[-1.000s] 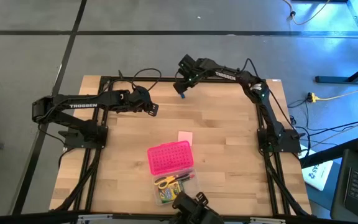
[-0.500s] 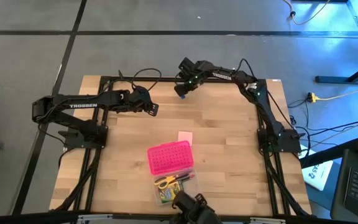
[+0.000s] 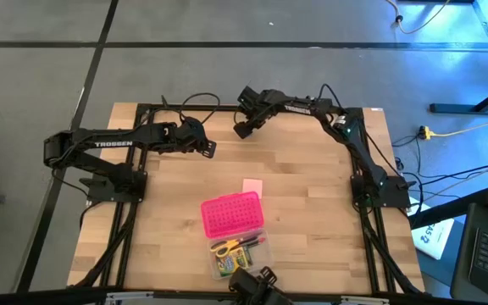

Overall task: Pack school essentials
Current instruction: Put the blue eraser into the pink supply box

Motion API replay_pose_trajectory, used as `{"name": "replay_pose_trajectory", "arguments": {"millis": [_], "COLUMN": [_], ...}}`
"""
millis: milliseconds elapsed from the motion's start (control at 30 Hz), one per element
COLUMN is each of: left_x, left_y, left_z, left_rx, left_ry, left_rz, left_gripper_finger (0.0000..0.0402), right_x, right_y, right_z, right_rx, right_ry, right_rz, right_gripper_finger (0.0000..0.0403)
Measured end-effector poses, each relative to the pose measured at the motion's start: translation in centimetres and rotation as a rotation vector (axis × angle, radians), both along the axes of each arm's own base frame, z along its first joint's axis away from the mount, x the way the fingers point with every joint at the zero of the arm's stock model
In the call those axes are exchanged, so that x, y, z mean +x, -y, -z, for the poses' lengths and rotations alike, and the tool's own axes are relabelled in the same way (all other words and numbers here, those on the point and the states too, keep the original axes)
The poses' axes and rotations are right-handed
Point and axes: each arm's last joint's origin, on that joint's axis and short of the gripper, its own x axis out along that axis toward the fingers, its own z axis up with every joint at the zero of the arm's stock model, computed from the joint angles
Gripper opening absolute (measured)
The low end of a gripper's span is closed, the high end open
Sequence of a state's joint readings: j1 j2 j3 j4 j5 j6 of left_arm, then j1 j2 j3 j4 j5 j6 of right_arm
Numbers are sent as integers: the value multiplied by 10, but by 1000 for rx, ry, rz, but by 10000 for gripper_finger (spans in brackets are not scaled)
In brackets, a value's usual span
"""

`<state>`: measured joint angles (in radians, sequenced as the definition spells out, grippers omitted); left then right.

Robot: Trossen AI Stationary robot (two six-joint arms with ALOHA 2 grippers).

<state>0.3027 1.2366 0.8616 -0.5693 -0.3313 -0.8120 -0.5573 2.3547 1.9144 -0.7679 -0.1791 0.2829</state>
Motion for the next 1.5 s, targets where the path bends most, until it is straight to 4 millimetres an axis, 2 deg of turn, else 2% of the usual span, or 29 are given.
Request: {"name": "replay_pose_trajectory", "arguments": {"millis": [300,533,833,1000,1200,1500], "left_x": [0,0,0,0,0,0], "left_y": [0,0,0,0,0,0], "left_z": [0,0,0,0,0,0], "left_rx": [1,1,-3,-4,-4,-3], "left_ry": [0,1,2,2,2,2], "left_rz": [2,3,6,7,7,7], "left_gripper_finger": [85,85,85,85,85,85], "right_x": [-2,-4,-1,-3,-8,-7], "right_y": [3,7,9,15,8,9], "right_z": [-1,5,-1,-12,-2,-3], "right_rx": [28,132,33,-79,49,46], "right_ry": [9,57,30,-51,-70,-57], "right_rz": [53,26,-25,64,87,75], "right_gripper_finger": [204,204,204,204,204,204]}}
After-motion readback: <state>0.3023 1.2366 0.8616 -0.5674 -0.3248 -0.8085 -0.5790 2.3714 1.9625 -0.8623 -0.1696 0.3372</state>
